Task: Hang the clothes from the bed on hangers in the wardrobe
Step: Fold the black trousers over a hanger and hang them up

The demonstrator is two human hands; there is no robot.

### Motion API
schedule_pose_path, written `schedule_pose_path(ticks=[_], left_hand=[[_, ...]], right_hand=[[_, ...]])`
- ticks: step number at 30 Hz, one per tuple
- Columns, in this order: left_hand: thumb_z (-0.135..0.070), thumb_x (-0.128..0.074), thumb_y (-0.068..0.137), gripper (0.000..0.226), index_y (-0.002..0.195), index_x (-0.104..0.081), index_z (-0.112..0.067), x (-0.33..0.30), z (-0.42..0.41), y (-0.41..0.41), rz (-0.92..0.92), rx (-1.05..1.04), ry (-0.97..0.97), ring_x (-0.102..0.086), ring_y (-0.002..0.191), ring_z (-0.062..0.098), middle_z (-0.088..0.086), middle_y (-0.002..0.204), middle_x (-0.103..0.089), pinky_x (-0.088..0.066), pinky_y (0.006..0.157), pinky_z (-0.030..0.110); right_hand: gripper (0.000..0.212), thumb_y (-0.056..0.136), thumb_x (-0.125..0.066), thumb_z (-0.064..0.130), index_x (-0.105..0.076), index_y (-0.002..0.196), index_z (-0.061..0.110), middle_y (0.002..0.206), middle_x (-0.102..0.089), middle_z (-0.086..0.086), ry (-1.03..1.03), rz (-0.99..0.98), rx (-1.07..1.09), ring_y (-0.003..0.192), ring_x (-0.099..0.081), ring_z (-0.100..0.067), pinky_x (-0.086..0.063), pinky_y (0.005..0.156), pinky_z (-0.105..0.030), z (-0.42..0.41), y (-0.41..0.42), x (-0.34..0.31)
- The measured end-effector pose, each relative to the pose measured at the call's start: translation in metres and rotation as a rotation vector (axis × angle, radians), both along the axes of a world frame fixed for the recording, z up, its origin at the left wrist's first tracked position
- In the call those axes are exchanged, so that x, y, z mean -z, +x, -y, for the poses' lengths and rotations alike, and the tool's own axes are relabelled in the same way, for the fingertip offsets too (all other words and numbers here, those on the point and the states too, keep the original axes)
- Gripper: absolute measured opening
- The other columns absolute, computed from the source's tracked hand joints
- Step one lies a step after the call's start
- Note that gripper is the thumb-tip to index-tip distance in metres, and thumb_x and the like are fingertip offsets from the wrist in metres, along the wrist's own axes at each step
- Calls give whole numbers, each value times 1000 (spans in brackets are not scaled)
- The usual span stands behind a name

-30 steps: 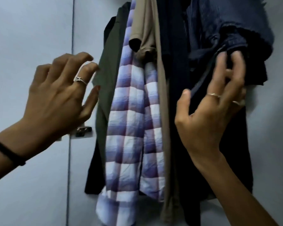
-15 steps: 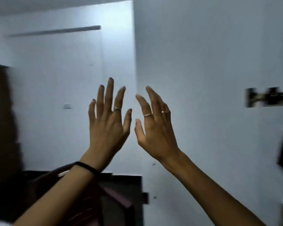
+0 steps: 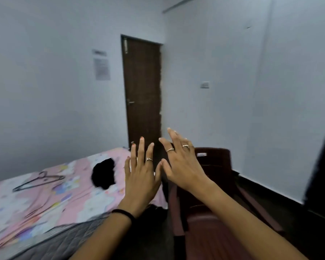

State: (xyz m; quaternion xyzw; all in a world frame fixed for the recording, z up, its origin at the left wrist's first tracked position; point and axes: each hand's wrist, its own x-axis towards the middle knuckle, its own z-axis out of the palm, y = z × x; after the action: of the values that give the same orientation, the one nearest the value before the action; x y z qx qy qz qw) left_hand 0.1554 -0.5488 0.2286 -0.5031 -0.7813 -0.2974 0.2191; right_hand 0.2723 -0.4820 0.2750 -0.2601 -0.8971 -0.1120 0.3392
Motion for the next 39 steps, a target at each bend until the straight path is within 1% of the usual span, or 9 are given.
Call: schedule_pose_path(ticks=[3,6,10,14,21,27,31,35,39], left_hand=[[-55,-20,92,67,147,-35,-19,36,25,-39,89,-120,-106,-19,146,29,5,160,-17,-29,110,50],[-57,-18,97,62,150,-21,-25,64,44,-77,207,-199,-214,6,148,19,-4,161,4,-11,117,41],[-46,-32,101,47,138,-44,-21,86,54,-135,312,-278,-278,-3,148,15,-3,160,-16,-15,115,38],[-43,-34,101,45,137,-45,-17,109,45,-201,390,-353,-337,-5,148,16,-1,159,-17,-17,115,41],[-43,-36,101,50,142,-40,-14,151,19,-313,549,-450,-609,-11,147,21,4,158,-20,-22,114,45],[-42,-37,101,48,141,-40,-15,185,14,-369,632,-515,-586,-19,144,19,1,155,-24,-27,112,45],[-41,-38,100,45,136,-44,-15,205,3,-433,652,-526,-527,-29,139,17,-1,149,-35,-37,105,41],[-41,-39,100,43,134,-46,-15,222,-9,-511,658,-537,-520,-32,137,17,-3,147,-38,-38,104,38],[-41,-42,99,43,131,-49,-14,227,-25,-598,670,-514,-536,-38,132,18,-3,141,-43,-41,98,35]], right_hand=[[60,86,-58,28,-41,142,13,158,-18,-14,-85,79,-112,145,-21,-30,-23,112,-52,1,-56,26],[62,94,-51,32,-25,149,20,161,2,-7,-170,183,-201,148,-2,-23,-8,116,-46,-2,-104,53],[60,95,-49,38,-25,148,25,160,8,-4,-252,332,-308,148,4,-22,-5,115,-45,-18,-166,90],[56,95,-49,34,-30,147,24,161,7,-2,-230,394,-415,148,3,-23,-7,115,-43,-52,-232,112],[54,98,-46,35,-29,147,22,160,7,-5,-312,512,-419,148,0,-25,-13,114,-43,-123,-346,145],[52,98,-46,34,-30,146,20,160,8,-5,-379,643,-493,147,0,-27,-16,112,-44,-140,-421,178],[52,98,-46,33,-31,146,19,160,8,-6,-407,689,-536,147,0,-28,-15,113,-45,-146,-495,192],[52,98,-47,34,-33,145,18,160,6,-6,-413,726,-539,146,-4,-29,-17,115,-46,-155,-570,212],[50,98,-47,35,-37,143,15,156,-18,-9,-520,836,-461,138,-27,-31,-29,109,-43,-175,-643,228]])
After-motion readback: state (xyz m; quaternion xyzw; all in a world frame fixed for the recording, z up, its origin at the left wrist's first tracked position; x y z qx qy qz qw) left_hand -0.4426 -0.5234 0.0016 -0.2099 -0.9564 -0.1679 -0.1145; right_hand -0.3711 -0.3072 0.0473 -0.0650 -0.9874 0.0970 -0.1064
